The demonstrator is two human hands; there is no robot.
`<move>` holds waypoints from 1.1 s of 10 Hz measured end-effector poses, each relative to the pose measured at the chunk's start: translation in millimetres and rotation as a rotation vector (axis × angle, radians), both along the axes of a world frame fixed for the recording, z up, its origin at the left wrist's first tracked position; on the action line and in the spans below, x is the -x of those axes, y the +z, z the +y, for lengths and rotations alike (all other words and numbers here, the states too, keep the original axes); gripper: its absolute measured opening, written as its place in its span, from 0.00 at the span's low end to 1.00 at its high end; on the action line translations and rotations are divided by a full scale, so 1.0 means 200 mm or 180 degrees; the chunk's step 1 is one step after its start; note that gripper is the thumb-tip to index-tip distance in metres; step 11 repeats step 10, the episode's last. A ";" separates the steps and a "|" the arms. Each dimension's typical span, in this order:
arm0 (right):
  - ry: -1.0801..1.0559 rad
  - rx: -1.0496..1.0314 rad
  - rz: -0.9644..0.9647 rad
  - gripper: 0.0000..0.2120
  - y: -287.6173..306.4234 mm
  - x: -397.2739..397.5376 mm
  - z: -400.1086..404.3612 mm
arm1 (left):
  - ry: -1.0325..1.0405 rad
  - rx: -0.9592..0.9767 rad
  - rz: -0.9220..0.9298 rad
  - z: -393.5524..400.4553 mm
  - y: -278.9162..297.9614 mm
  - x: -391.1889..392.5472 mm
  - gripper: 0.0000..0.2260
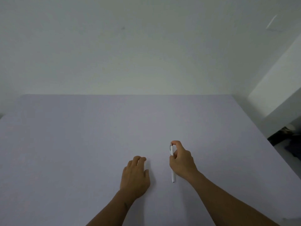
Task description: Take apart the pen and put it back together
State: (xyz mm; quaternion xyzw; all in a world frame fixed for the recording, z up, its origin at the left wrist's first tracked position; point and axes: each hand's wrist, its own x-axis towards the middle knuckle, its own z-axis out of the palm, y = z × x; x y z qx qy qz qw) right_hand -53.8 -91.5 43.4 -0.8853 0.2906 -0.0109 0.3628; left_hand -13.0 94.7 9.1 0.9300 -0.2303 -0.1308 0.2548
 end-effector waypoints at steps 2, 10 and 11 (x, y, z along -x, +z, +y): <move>0.0325 0.0471 0.0706 0.19 -0.14 0.07 -0.05 | -0.0348 -0.1028 -0.0183 0.05 -0.20 0.10 0.31; 0.0400 0.0629 0.1242 0.19 -0.26 0.03 0.09 | -0.0648 -0.1398 -0.0123 0.10 -0.26 0.12 0.34; 0.0400 0.0629 0.1242 0.19 -0.26 0.03 0.09 | -0.0648 -0.1398 -0.0123 0.10 -0.26 0.12 0.34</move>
